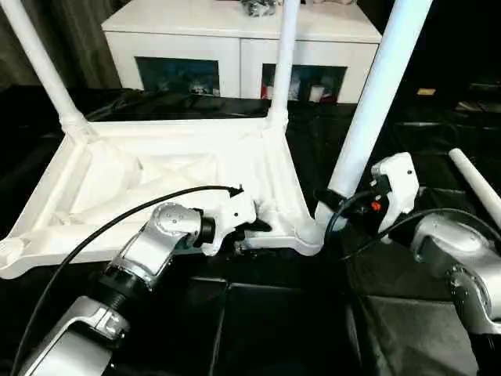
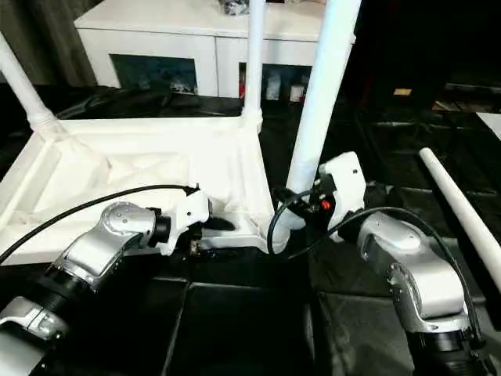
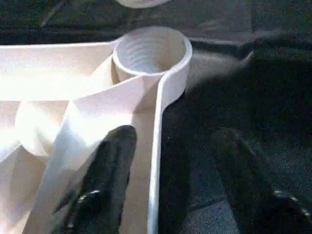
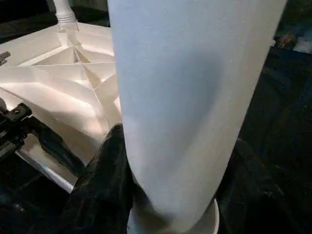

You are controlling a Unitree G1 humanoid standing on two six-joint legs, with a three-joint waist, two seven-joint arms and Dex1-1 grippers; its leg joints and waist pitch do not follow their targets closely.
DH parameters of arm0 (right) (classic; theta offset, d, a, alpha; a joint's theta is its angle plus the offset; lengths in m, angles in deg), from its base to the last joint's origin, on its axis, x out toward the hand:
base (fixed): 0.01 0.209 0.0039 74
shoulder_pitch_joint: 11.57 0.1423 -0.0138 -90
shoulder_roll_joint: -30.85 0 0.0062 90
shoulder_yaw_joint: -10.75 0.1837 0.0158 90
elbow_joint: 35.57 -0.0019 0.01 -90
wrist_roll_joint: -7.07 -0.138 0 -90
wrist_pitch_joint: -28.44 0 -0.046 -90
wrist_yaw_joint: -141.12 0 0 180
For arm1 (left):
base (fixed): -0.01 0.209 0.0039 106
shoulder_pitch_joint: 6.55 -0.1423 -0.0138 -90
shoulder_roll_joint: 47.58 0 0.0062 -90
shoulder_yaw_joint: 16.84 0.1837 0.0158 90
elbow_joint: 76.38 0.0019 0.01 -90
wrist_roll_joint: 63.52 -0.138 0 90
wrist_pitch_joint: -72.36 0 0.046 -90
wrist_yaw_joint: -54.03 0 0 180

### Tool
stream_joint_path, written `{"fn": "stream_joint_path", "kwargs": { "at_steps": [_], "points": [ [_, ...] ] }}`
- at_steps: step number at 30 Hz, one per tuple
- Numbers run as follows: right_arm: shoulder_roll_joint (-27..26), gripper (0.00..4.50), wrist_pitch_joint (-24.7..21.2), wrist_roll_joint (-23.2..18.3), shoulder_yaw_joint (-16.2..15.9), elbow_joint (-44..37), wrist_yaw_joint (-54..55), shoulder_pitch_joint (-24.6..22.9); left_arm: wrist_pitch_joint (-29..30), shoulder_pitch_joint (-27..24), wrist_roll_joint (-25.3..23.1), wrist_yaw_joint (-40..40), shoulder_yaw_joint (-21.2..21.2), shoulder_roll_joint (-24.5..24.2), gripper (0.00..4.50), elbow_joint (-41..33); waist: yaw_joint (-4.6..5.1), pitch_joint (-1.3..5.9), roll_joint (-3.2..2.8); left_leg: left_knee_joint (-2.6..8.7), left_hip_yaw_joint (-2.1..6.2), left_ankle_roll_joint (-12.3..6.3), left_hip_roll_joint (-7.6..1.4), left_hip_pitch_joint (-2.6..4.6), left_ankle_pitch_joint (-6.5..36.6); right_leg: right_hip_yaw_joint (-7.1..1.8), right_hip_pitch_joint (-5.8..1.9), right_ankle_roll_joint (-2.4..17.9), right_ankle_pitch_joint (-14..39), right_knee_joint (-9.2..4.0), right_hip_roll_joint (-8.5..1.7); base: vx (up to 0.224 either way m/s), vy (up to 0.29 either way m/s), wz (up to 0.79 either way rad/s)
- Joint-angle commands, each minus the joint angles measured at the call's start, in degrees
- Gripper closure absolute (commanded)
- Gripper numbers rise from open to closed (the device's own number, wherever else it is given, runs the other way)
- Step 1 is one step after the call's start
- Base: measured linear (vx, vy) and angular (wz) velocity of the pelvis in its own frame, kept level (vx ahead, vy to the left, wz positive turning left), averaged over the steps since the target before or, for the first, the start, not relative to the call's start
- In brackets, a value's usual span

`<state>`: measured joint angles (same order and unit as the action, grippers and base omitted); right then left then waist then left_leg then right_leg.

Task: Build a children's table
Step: Insert table leg to table base

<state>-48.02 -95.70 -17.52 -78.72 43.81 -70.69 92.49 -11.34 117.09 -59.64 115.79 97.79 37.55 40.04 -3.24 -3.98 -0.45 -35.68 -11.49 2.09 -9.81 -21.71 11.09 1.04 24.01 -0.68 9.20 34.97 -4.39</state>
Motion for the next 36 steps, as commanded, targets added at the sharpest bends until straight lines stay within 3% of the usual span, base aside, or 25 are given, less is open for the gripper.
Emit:
{"fn": "stream_joint_path", "kwargs": {
  "at_steps": [1,17,20,23,24,26,29,30,36],
  "points": [
    [0.19,2.63,1.01,0.24,-0.01,-0.7,-0.61,0.34,-0.78,0.88,-1.2,0.14,0.36,-0.22,1.94,1.47,0.09,3.9,0.19,5.33,1.71,1.51,-2.73,1.18,16.62,-1.75,-2.29,11.04,17.94,-4.61,-3.22,0.0,0.0,0.0],
    [0.03,2.63,1.66,0.55,-0.32,0.36,-2.45,0.71,-1.37,-0.66,0.25,3.1,-2.35,-2.34,2.97,-1.18,0.16,3.73,0.48,5.44,1.69,1.22,-2.89,1.23,17.11,-1.85,-2.01,10.77,20.45,-4.69,-3.4,0.0,0.0,0.0],
    [-0.01,2.63,1.82,0.65,-0.54,0.47,-2.67,0.68,-1.55,-0.99,-0.02,3.13,-2.53,-2.5,3.35,-1.15,0.17,3.77,0.57,5.43,1.68,1.22,-2.9,1.21,16.85,-1.87,-2.01,10.69,20.33,-4.68,-3.41,0.0,0.0,0.0],
    [-0.02,2.63,1.88,0.64,-0.61,0.46,-2.79,0.65,-1.88,-1.29,-0.68,3.3,-2.2,-2.8,3.42,-1.15,0.2,3.75,0.5,5.5,1.75,1.33,-2.89,1.14,17.02,-1.85,-2.05,10.44,20.87,-4.7,-3.42,0.0,0.0,0.0],
    [-0.05,2.63,1.9,0.68,-0.58,0.48,-2.86,0.66,-1.76,-1.51,-0.74,3.54,-2.02,-2.83,3.69,-1.45,0.2,3.8,0.47,5.5,1.73,1.39,-2.91,1.23,17.03,-1.85,-1.97,10.39,20.71,-4.71,-3.38,0.0,0.0,0.0],
    [-0.02,2.63,1.92,0.74,-0.57,0.48,-2.95,0.69,-1.66,-1.7,-0.91,3.83,-1.69,-2.91,3.8,-1.7,0.21,3.87,0.23,5.5,1.75,1.53,-2.94,1.26,17.06,-1.86,-2.0,10.68,20.01,-4.62,-3.4,0.0,0.0,0.0],
    [0.01,2.63,1.94,0.78,-0.4,0.37,-3.12,0.6,-2.04,-1.72,-1.54,3.68,-1.42,-3.04,3.89,-1.29,0.22,3.94,0.38,5.45,1.66,1.41,-2.9,1.22,16.65,-1.89,-2.07,11.06,18.82,-4.55,-3.37,0.0,0.0,0.0],
    [0.03,2.63,1.95,0.83,-0.41,0.36,-3.17,0.56,-2.07,-1.72,-1.63,3.68,-1.4,-3.07,4.21,-1.17,0.2,3.96,0.36,5.44,1.64,1.29,-2.9,1.21,16.27,-1.88,-2.1,11.2,18.26,-4.49,-3.35,0.0,0.0,0.0],
    [0.08,2.63,2.17,0.91,-0.6,0.63,-3.52,0.5,-3.03,-2.15,-3.12,4.98,-0.27,-4.4,4.45,-0.87,0.27,4.07,0.52,5.38,1.61,0.98,-2.9,1.14,15.57,-1.87,-2.25,11.31,18.02,-4.43,-3.39,0.0,0.0,0.0]
  ]
}}
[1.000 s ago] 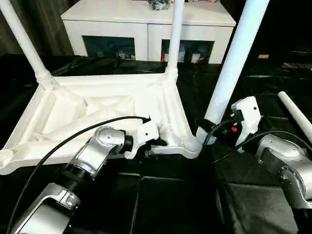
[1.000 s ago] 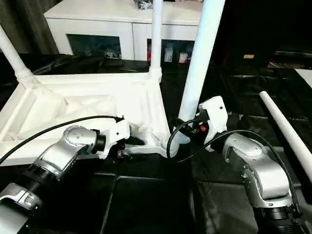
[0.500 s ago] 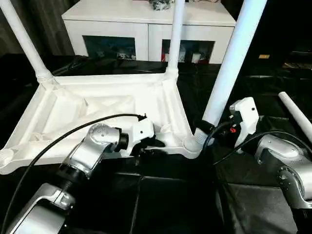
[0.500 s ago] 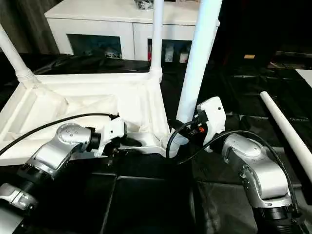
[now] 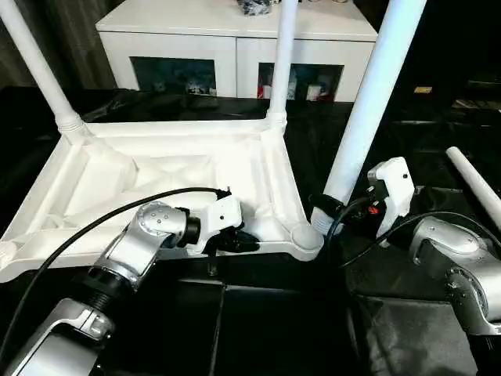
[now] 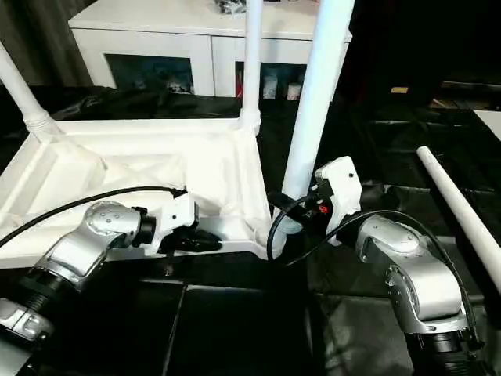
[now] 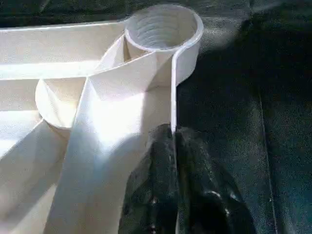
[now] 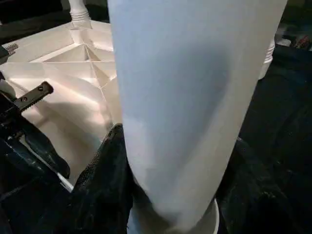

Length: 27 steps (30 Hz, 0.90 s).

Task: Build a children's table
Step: Insert table leg to table base

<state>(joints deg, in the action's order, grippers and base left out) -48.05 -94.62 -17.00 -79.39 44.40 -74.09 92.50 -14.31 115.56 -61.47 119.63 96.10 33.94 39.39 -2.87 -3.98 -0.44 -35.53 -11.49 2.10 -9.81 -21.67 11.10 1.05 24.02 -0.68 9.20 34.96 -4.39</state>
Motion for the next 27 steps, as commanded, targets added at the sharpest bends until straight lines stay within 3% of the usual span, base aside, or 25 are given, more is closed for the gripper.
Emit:
{"fn": "stream_joint_path", "kwargs": {
  "at_steps": [1,4,6,9,23,25,27],
  "points": [
    [0.09,2.63,1.14,0.44,0.05,0.11,-0.15,0.49,-0.12,-0.7,-1.31,1.13,1.4,-0.78,4.5,-0.28,-0.08,4.03,0.45,5.25,1.64,1.0,-2.91,1.07,15.56,-1.88,-2.25,11.36,18.34,-4.44,-3.44,0.0,0.0,0.0],
    [-0.07,2.63,1.26,0.55,-0.14,0.51,-0.24,0.84,2.45,-0.02,-0.97,-2.54,-0.3,0.75,4.5,0.66,0.01,4.09,0.49,5.18,1.57,1.04,-2.95,1.19,15.44,-1.88,-2.2,11.65,17.81,-4.35,-3.39,0.0,0.0,0.0],
    [-0.17,2.63,1.31,0.61,-0.22,0.64,-0.34,0.97,3.36,0.2,-0.73,-2.82,-0.75,0.96,3.96,0.48,-0.1,4.03,0.53,5.15,1.56,0.96,-2.89,1.15,15.82,-1.89,-2.2,11.6,18.89,-4.51,-3.43,0.0,0.0,0.0],
    [-0.34,2.63,1.31,0.67,-0.26,0.78,-0.52,1.17,2.61,0.36,-1.56,-2.96,-0.75,0.72,3.9,0.36,-0.05,3.93,0.54,5.21,1.65,1.04,-2.85,1.15,16.44,-1.87,-2.11,10.72,20.8,-4.75,-3.38,0.0,0.0,0.0],
    [-0.79,2.63,1.21,0.55,-0.33,0.72,-0.61,1.29,3.57,0.31,-2.72,-1.65,-0.1,-0.62,3.89,0.75,-0.04,3.88,0.31,5.36,1.73,1.47,-2.88,1.26,17.22,-1.9,-2.04,11.0,20.1,-4.69,-3.39,0.0,0.0,0.0],
    [-0.83,2.63,1.24,0.53,-0.28,0.79,-0.66,1.36,3.22,0.28,-2.77,-1.86,-0.23,-0.37,4.25,1.09,0.01,3.8,0.34,5.38,1.71,1.47,-2.9,1.29,17.53,-1.92,-1.97,11.0,20.28,-4.76,-3.36,0.0,0.0,0.0],
    [-0.84,2.63,1.26,0.54,-0.3,0.84,-0.68,1.4,3.13,0.3,-2.75,-1.66,-0.19,-0.3,4.25,1.17,-0.01,3.79,0.4,5.37,1.71,1.52,-2.85,1.28,17.78,-1.92,-2.0,10.82,21.17,-4.82,-3.42,0.0,0.0,0.0]
  ]
}}
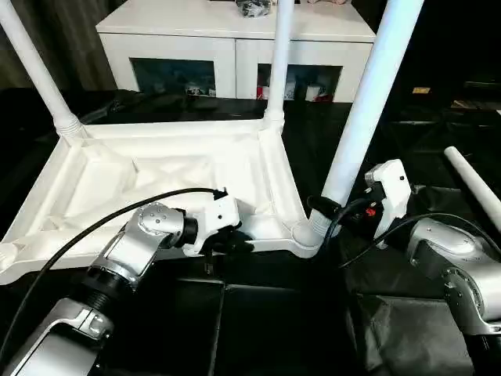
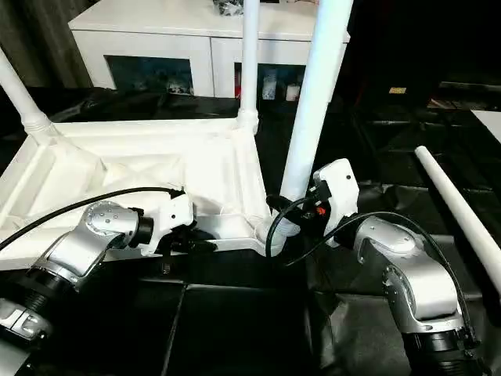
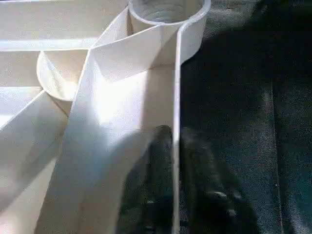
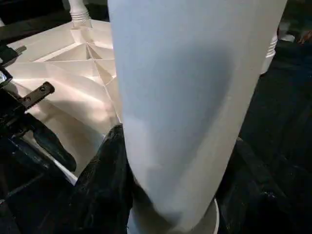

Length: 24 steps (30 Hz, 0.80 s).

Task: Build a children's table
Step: Insert table leg to table base

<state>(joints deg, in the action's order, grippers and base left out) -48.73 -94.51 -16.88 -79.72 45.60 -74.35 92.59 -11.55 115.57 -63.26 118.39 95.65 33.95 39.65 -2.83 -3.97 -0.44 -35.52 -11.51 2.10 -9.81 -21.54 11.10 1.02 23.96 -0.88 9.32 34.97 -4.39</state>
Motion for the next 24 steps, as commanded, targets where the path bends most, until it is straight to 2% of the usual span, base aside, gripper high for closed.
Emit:
{"fn": "stream_joint_path", "kwargs": {
  "at_steps": [1,4,7,11,13,14,16,17,24],
  "points": [
    [-0.15,2.63,1.15,0.43,0.04,-0.37,-0.42,1.31,0.37,0.29,-0.95,-0.43,0.27,-0.31,4.25,0.9,-0.05,3.78,0.4,5.36,1.73,1.51,-2.86,1.15,17.78,-1.9,-1.94,11.02,21.05,-4.83,-3.42,0.0,0.0,0.0],
    [-0.48,2.63,0.82,0.43,-0.51,-0.13,-0.53,1.35,-0.25,0.2,-0.9,-0.29,0.29,0.02,4.47,1.16,0.08,3.76,0.37,5.38,1.77,1.57,-2.86,1.12,18.03,-1.91,-1.87,10.78,21.45,-4.88,-3.39,0.0,0.0,0.0],
    [-1.28,2.63,0.51,0.84,-2.02,0.67,-0.68,1.82,-1.77,-0.01,-1.33,-1.25,0.22,0.66,4.5,1.79,0.21,3.73,0.19,5.46,1.83,1.72,-2.86,1.11,18.4,-1.86,-1.81,11.02,21.1,-4.87,-3.33,0.0,0.0,0.0],
    [-2.62,2.63,-0.01,0.52,-2.63,2.38,-0.62,3.1,-1.86,-0.2,-1.2,-1.32,0.16,1.4,4.5,1.42,0.32,3.65,0.29,5.43,1.83,1.82,-2.91,1.34,19.17,-1.93,-1.58,10.98,22.2,-4.96,-3.41,0.0,0.0,0.0],
    [-2.78,2.63,-0.35,0.72,-3.16,3.25,-0.82,3.65,-1.89,-0.17,-1.25,-1.63,0.14,1.71,4.5,1.33,0.36,3.6,0.44,5.48,1.86,1.8,-2.91,1.22,18.93,-1.92,-1.68,11.0,22.27,-4.91,-3.39,0.0,0.0,0.0],
    [-2.63,2.63,-0.88,1.69,-4.73,4.62,-1.46,4.45,-1.93,-0.08,-1.31,-1.92,0.15,2.02,4.5,1.39,0.39,3.55,0.55,5.51,1.85,1.75,-2.91,1.18,18.64,-1.94,-1.68,11.01,21.98,-4.86,-3.36,0.0,0.0,0.0],
    [-2.65,2.63,-1.12,1.82,-5.03,4.94,-1.57,4.64,-1.86,-0.07,-1.29,-1.92,0.14,2.05,4.5,1.37,0.36,3.5,0.6,5.51,1.8,1.68,-2.91,1.18,18.59,-2.01,-1.59,10.85,22.1,-4.94,-3.4,0.0,0.0,0.0],
    [-2.27,2.63,-1.58,2.43,-5.82,5.56,-1.89,5.03,-1.89,-0.1,-1.31,-1.91,0.09,2.08,4.5,1.34,0.38,3.51,0.82,5.5,1.8,1.52,-2.91,1.11,18.44,-2.03,-1.7,10.81,22.21,-4.92,-3.43,0.0,0.0,0.0],
    [-0.1,2.63,-3.39,2.57,-6.31,6.23,-3.65,5.81,-2.21,-0.31,-1.52,-1.35,-0.45,1.94,4.5,1.32,0.47,3.28,0.81,5.57,1.86,1.5,-2.89,1.15,19.14,-2.06,-1.5,9.39,25.5,-5.28,-3.41,0.0,0.0,0.0]
  ]
}}
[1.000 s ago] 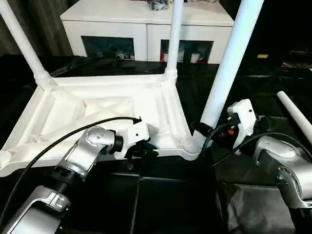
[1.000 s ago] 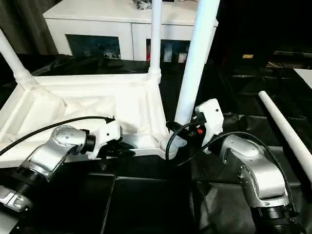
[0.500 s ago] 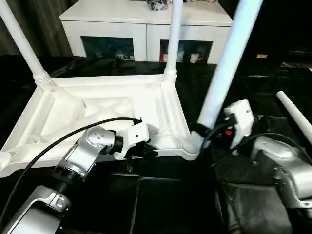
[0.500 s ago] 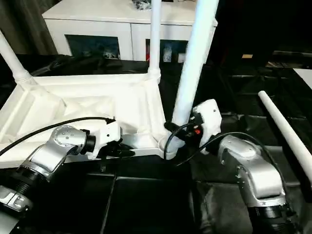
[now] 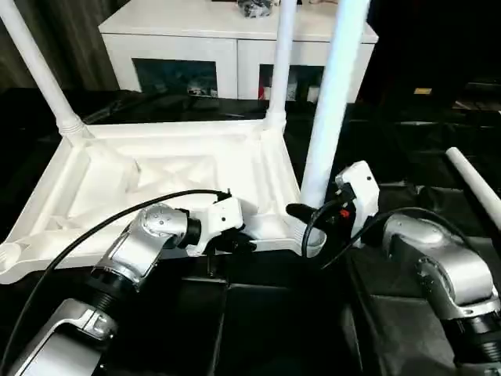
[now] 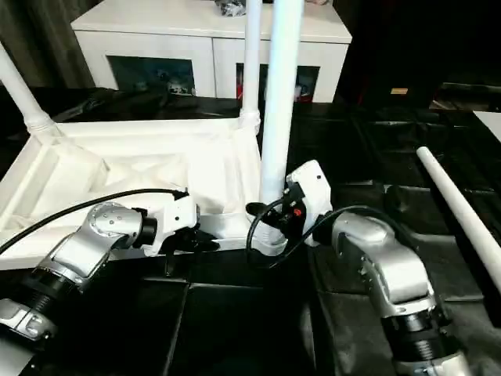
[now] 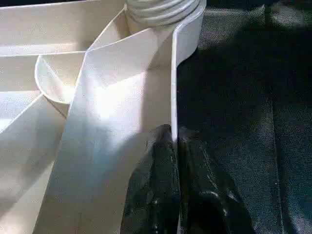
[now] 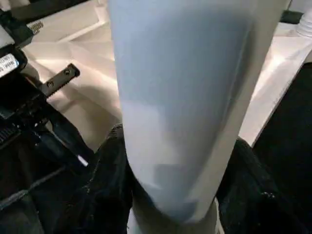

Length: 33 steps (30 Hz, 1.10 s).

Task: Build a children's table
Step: Insert table leg to table base

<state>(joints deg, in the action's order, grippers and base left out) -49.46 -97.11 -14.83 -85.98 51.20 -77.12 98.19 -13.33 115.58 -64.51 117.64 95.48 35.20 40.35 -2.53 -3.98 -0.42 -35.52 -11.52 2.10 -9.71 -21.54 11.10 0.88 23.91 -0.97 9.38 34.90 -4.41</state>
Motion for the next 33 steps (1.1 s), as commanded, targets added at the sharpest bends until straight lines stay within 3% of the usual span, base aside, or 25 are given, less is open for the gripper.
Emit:
{"fn": "stream_joint_path", "kwargs": {
  "at_steps": [1,6,15,20,26,29,30,33],
  "points": [
    [0.8,2.63,-0.78,0.65,-0.06,0.8,-1.11,0.26,-0.46,-0.32,-0.29,-0.44,-0.25,0.7,4.5,0.61,0.16,3.32,0.75,5.55,1.89,1.48,-2.99,1.15,19.27,-1.91,-1.44,9.41,25.67,-5.23,-3.47,0.0,0.0,0.0],
    [1.43,2.63,-1.65,0.75,-0.24,0.83,-1.59,0.37,-0.58,-0.13,-0.29,-0.17,-0.2,0.74,4.5,0.78,0.2,3.28,0.81,5.59,1.93,1.41,-3.04,1.13,19.41,-1.92,-1.32,9.27,26.13,-5.32,-3.44,0.0,0.0,0.0],
    [-2.73,2.63,-2.13,-3.33,3.17,4.09,-0.95,0.81,-0.46,0.09,-0.11,0.36,-0.16,0.76,4.5,0.77,0.52,3.12,0.72,5.72,2.13,1.73,-3.0,1.13,21.29,-1.83,-1.04,9.04,28.38,-5.63,-3.56,0.0,0.0,0.0],
    [-3.5,2.63,0.07,-2.77,3.89,6.7,-0.61,0.29,-0.18,0.25,0.02,0.17,-0.4,0.96,4.5,0.64,0.59,3.05,0.83,5.77,2.06,1.83,-3.02,1.17,21.68,-1.82,-0.94,8.95,28.75,-5.72,-3.58,0.0,0.0,0.0],
    [-5.38,2.63,2.53,-3.65,6.89,7.73,-0.53,-2.26,0.09,0.24,0.17,-0.09,-0.91,1.1,4.5,0.47,0.67,2.9,0.81,5.93,2.23,1.85,-3.09,1.27,23.08,-1.81,-0.66,7.73,31.93,-6.17,-3.72,0.0,0.0,0.0],
    [-6.3,2.63,4.41,-4.29,8.09,7.63,-0.25,-4.84,0.23,0.32,0.28,-0.29,-1.15,1.24,4.5,0.49,0.72,3.08,0.81,6.13,2.24,1.6,-3.1,1.16,22.03,-1.74,-0.93,7.92,30.32,-6.1,-3.68,0.0,0.0,0.0],
    [-6.52,2.63,5.0,-4.39,8.33,7.68,-0.22,-5.36,0.24,0.35,0.28,-0.34,-1.2,1.28,4.5,0.53,0.5,3.21,0.75,6.16,1.94,1.19,-3.14,1.45,21.0,-1.85,-0.84,8.56,27.85,-6.27,-3.66,0.0,0.0,0.0],
    [-7.45,2.63,6.92,-4.58,9.09,7.43,-0.21,-7.26,0.26,0.52,0.26,-0.52,-1.35,1.42,4.5,0.73,0.39,3.12,0.71,6.32,1.83,0.6,-3.16,1.18,19.93,-1.88,-1.04,9.52,25.75,-6.08,-3.61,0.0,0.0,0.0]
  ]
}}
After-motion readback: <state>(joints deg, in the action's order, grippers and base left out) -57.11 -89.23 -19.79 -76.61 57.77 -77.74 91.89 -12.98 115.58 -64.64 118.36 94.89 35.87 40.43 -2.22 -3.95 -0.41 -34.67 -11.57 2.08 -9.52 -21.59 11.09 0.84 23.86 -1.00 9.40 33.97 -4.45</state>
